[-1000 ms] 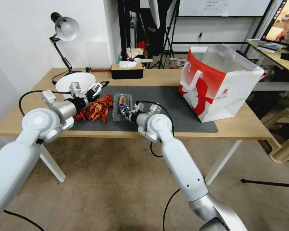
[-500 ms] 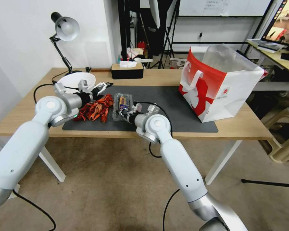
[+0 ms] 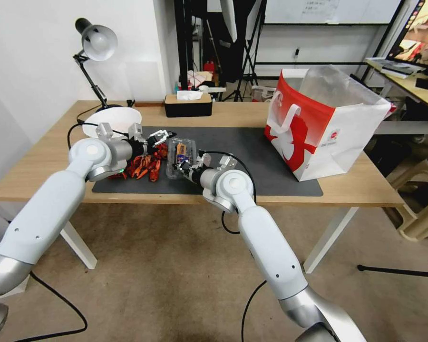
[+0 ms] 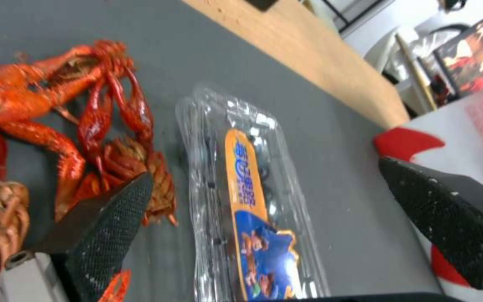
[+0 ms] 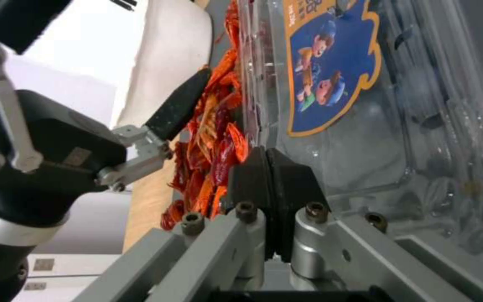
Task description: Close the takeout container lid, then place the container into the takeout bag.
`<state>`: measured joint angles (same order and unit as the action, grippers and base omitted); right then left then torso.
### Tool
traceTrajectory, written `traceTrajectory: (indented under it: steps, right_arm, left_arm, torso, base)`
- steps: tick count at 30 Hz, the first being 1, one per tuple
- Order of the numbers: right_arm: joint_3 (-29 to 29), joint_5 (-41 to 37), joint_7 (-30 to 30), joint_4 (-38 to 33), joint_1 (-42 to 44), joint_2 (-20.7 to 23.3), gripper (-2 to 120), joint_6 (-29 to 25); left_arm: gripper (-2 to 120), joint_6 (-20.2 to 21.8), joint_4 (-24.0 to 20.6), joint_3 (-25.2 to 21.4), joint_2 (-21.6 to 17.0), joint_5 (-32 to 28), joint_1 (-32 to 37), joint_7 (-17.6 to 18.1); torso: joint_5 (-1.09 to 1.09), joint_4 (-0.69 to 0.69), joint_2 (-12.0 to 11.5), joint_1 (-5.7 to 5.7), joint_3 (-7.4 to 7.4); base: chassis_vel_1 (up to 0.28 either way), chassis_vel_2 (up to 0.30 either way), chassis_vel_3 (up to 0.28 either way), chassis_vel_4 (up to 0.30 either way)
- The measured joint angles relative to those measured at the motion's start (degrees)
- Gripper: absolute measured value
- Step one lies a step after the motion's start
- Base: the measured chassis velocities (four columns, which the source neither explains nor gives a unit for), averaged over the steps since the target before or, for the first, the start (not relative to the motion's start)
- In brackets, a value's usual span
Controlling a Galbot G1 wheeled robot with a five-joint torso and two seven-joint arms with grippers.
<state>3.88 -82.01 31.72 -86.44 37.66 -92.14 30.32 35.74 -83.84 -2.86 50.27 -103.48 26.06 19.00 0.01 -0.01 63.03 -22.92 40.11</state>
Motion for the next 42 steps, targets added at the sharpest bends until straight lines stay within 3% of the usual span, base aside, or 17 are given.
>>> traceTrajectory:
  steps: [22, 42]
  right_arm:
    - [0.13, 0.67, -1.04, 0.59, -0.01, 0.00, 0, 0.00]
    - [-0.15, 0.71, -1.04, 0.39, -0.02, 0.00, 0, 0.02]
  left_arm:
    - [100, 2.86, 3.19, 6.75, 1.51, 7.89, -4.63, 0.55]
    - [100, 3.47, 2.70, 6.51, 1.92, 6.18, -4.55, 0.78]
  torso:
    - [0.00, 0.01, 0.00, 0.00, 0.00]
    - [-0.01, 0.01, 0.00, 0.01, 0.00]
  base:
    - [0.000, 0.000, 0.000, 0.000]
    - [0.000, 0.000, 0.000, 0.000]
